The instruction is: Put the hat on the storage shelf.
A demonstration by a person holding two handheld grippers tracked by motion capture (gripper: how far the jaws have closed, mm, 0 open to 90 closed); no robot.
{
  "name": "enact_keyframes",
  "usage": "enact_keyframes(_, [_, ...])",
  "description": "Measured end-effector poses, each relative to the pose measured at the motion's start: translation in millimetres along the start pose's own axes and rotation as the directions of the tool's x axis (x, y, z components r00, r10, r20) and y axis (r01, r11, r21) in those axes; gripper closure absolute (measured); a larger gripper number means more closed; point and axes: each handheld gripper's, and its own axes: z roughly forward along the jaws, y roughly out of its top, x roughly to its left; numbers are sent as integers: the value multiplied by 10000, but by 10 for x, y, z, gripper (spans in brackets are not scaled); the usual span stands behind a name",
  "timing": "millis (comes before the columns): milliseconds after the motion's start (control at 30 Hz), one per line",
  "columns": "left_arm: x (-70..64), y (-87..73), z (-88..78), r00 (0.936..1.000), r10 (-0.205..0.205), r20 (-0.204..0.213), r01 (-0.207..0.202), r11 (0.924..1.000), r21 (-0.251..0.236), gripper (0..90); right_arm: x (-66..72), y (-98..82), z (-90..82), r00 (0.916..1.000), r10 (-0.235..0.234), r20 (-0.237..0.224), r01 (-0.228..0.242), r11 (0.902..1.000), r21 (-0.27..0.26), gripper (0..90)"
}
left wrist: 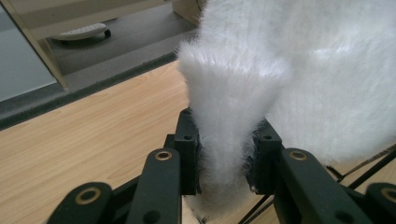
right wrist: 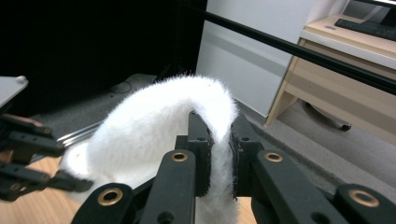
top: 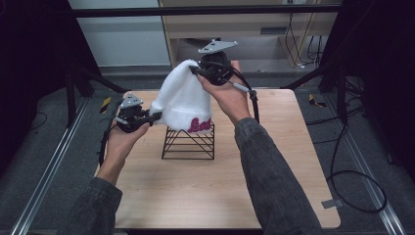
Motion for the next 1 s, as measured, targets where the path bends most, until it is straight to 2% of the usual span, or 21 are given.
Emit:
enact_keyframes(167, [29,-81,43,10000,-92,-35,93,9999,125,695,49,-72,11,9994,-80,-332,81,10000,13,823])
enact_keyframes(367, [15,-130,17,10000,57,34,-58,10000,62,694,105,-104,-40,9983,-122,-563,128,9999,105,822])
enact_keyframes(733, [13,-256,-46,9993,4,379,-1,10000,-69,684,236,-108,-137,9965,-339,-760,365,9988,324,820])
enact_keyframes(1000, [-12,-400,-52,9981,35,614,-33,10000,-40,675,347,-201,-201,9937,-467,-1021,526,9971,555,819])
